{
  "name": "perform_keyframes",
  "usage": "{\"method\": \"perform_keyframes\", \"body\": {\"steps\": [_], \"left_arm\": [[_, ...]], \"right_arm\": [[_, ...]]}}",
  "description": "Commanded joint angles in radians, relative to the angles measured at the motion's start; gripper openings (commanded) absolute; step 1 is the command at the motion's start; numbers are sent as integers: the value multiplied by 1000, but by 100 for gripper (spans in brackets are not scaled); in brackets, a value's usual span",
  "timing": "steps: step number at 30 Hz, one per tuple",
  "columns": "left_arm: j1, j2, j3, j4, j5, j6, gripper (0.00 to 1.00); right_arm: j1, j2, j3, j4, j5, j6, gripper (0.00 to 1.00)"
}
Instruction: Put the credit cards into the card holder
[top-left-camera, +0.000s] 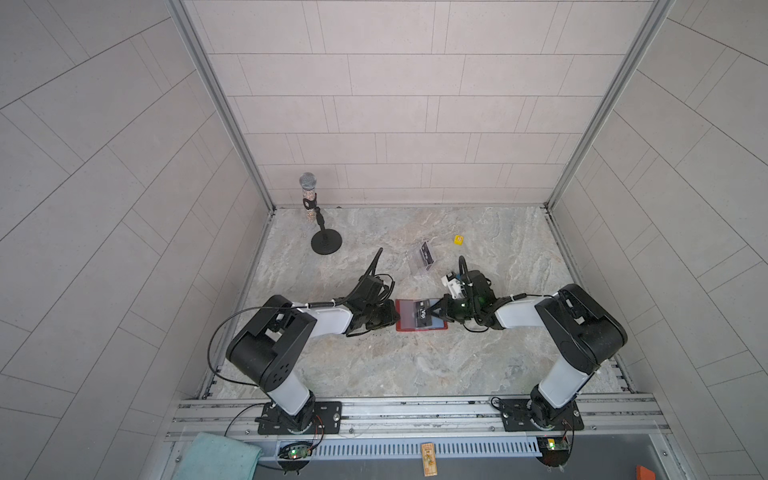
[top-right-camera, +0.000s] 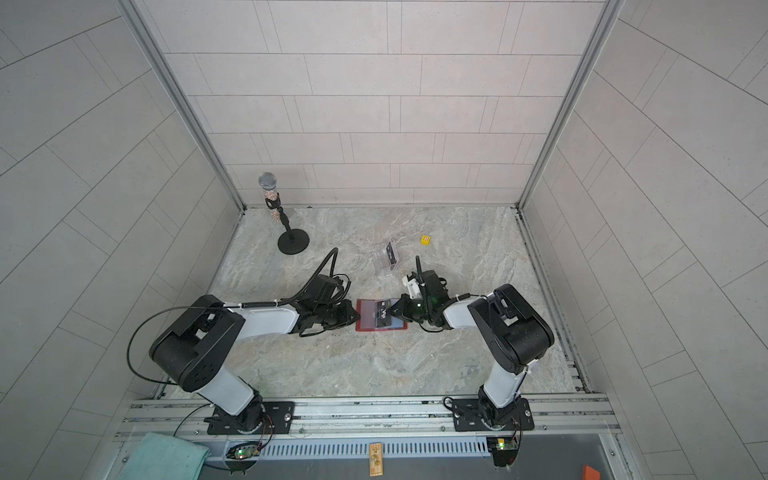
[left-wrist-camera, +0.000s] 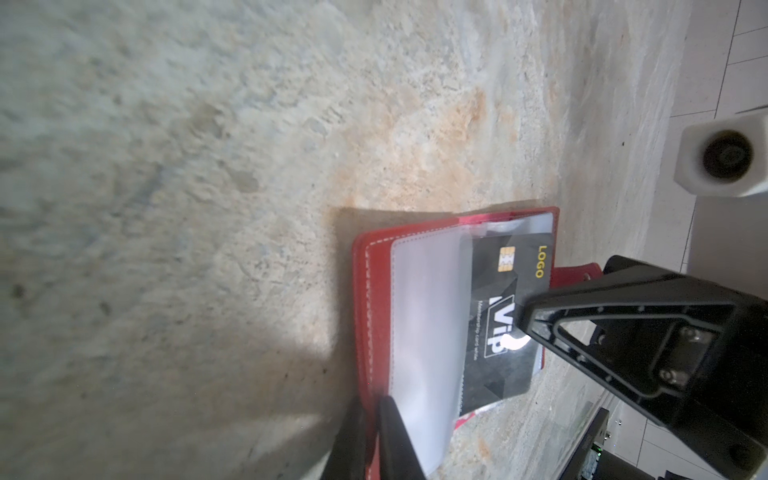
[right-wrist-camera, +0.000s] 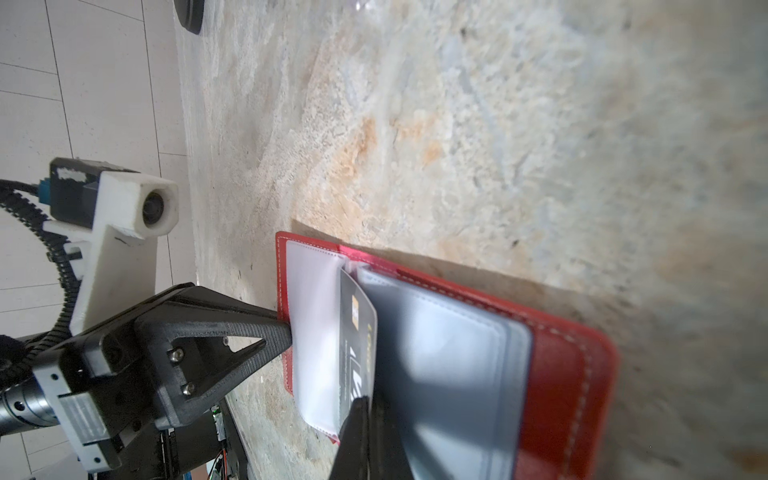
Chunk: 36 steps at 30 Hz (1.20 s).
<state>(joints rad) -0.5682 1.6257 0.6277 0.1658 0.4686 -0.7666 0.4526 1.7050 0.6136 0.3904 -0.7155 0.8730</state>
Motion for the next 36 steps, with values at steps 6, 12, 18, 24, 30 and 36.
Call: {"method": "perform_keyframes", "body": {"steps": [6,12,18,24,30,36], "left_arm": [[-16,-2,12,-79,-41,64,8],[-31,-10,33,-157,-104,107,4],[-40,-7,44,-189,-142,123,1],[-45,-7,43,-188,-138,121,1],[-45,-19,44,-181,-127,113,1],[-45,-21,38,-169,-119,106,1]], "right_arm": [[20,39,-3,26,-35,48,0],[21,25,-10,77,-58,87,0],[20,40,-34,201,-92,158,0],[21,68,-44,228,-85,165,0],[23,79,-40,158,-48,120,0],[34,72,-11,47,-11,53,0]]}}
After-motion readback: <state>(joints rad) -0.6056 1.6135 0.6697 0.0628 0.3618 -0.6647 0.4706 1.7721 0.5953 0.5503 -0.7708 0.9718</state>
